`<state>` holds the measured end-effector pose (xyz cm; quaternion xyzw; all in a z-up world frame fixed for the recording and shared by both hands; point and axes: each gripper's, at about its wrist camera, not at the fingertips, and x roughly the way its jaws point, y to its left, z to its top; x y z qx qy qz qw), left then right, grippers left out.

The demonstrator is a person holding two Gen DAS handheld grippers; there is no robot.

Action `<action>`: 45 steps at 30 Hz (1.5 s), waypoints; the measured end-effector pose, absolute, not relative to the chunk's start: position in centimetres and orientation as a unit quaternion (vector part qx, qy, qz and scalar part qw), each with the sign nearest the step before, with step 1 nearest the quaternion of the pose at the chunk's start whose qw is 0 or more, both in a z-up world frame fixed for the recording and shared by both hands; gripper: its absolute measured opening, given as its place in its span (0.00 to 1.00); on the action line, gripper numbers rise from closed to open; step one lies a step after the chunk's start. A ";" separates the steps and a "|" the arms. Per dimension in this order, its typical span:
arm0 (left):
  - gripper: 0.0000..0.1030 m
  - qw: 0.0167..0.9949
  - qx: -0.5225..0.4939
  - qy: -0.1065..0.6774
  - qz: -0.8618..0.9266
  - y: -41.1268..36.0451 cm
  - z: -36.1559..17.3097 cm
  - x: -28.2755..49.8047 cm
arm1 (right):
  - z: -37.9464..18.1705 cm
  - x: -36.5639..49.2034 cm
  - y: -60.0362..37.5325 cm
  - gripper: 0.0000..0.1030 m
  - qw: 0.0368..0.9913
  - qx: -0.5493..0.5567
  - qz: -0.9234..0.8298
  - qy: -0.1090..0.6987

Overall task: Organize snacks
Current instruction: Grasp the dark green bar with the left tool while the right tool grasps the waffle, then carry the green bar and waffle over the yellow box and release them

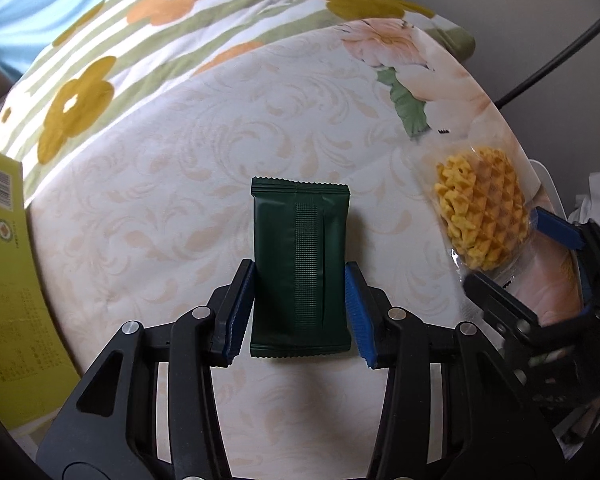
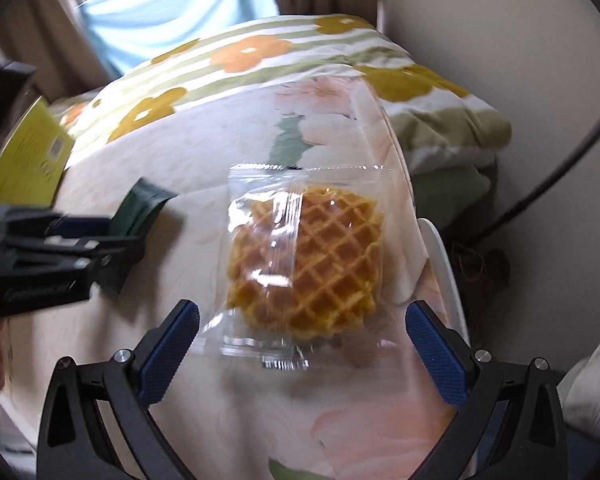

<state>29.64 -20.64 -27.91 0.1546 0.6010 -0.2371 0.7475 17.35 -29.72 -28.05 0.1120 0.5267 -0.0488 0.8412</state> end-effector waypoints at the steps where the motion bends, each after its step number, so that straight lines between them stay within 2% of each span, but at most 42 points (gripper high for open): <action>1: 0.39 0.747 0.155 0.602 -0.238 -20.6 -27.9 29.7 | -28.2 17.7 -29.7 1.00 0.839 0.119 -0.053 0.529; 7: 0.39 0.744 0.153 0.603 -0.242 -20.6 -28.2 29.8 | -28.8 19.6 -28.9 0.98 0.836 0.105 -0.071 0.534; 8: 0.39 0.744 0.152 0.604 -0.243 -20.6 -28.2 29.9 | -28.9 19.8 -28.8 0.96 0.835 0.102 -0.074 0.535; 10: 0.39 0.744 0.150 0.604 -0.242 -20.4 -28.3 30.0 | -29.0 20.2 -28.6 0.83 0.835 0.092 -0.080 0.537; 16: 0.39 0.746 0.145 0.605 -0.237 -20.0 -28.3 30.1 | -28.9 20.2 -28.7 0.72 0.837 0.079 -0.086 0.535; 22: 0.39 0.760 0.128 0.594 -0.231 -19.4 -25.9 29.8 | -26.2 19.5 -28.5 0.71 0.859 0.085 -0.067 0.500; 30: 0.39 0.817 0.060 0.541 -0.191 -16.0 -16.9 29.1 | -18.3 20.1 -27.6 0.71 0.887 0.063 0.001 0.457; 37: 0.39 0.865 0.004 0.485 -0.129 -9.3 -9.5 28.8 | -11.7 21.7 -23.8 0.71 0.906 0.030 0.094 0.411; 45: 0.39 0.883 -0.037 0.461 -0.079 0.0 -6.4 28.5 | -7.5 23.9 -16.5 0.72 0.905 0.023 0.165 0.393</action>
